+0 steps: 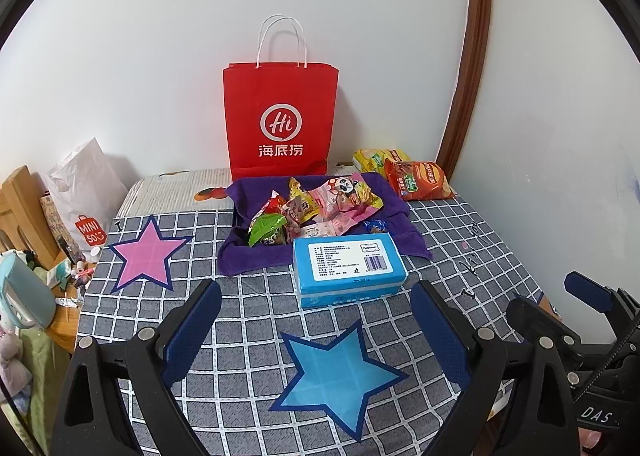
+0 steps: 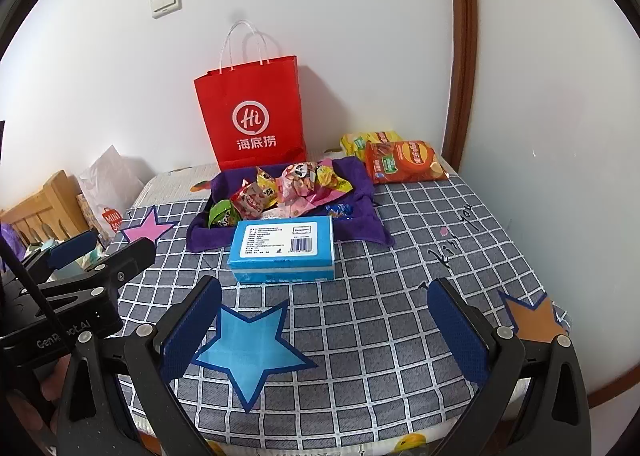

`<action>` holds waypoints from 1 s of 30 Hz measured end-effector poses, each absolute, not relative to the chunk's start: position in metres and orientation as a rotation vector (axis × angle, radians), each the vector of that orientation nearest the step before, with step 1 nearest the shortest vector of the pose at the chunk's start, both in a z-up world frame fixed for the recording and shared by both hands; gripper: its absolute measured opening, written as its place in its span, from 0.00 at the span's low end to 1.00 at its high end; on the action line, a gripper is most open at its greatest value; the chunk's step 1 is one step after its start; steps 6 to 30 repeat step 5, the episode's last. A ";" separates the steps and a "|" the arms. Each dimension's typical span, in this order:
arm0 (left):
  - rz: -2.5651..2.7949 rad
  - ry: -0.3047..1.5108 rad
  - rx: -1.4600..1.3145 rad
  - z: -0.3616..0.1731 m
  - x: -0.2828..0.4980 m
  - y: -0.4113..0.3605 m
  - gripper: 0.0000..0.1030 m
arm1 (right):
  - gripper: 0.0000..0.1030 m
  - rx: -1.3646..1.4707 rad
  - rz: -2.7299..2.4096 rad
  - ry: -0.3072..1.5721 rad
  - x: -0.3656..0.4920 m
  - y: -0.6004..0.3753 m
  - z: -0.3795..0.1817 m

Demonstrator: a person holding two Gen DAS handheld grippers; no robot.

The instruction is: Organize snacks

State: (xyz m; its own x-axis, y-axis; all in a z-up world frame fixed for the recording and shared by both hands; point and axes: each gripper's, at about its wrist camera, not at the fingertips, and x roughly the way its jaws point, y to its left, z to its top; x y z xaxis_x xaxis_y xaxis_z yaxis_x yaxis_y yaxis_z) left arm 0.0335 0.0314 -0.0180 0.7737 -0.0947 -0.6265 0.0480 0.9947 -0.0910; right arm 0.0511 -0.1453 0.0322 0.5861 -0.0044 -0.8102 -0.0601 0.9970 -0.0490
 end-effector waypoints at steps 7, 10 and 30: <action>-0.059 0.693 -0.073 -0.025 0.039 0.035 0.93 | 0.98 -0.074 0.037 0.945 0.057 -0.143 0.027; -0.059 0.693 -0.073 -0.025 0.039 0.035 0.93 | 0.98 -0.074 0.037 0.945 0.057 -0.143 0.027; -0.059 0.693 -0.073 -0.025 0.039 0.035 0.93 | 0.98 -0.074 0.037 0.945 0.057 -0.143 0.027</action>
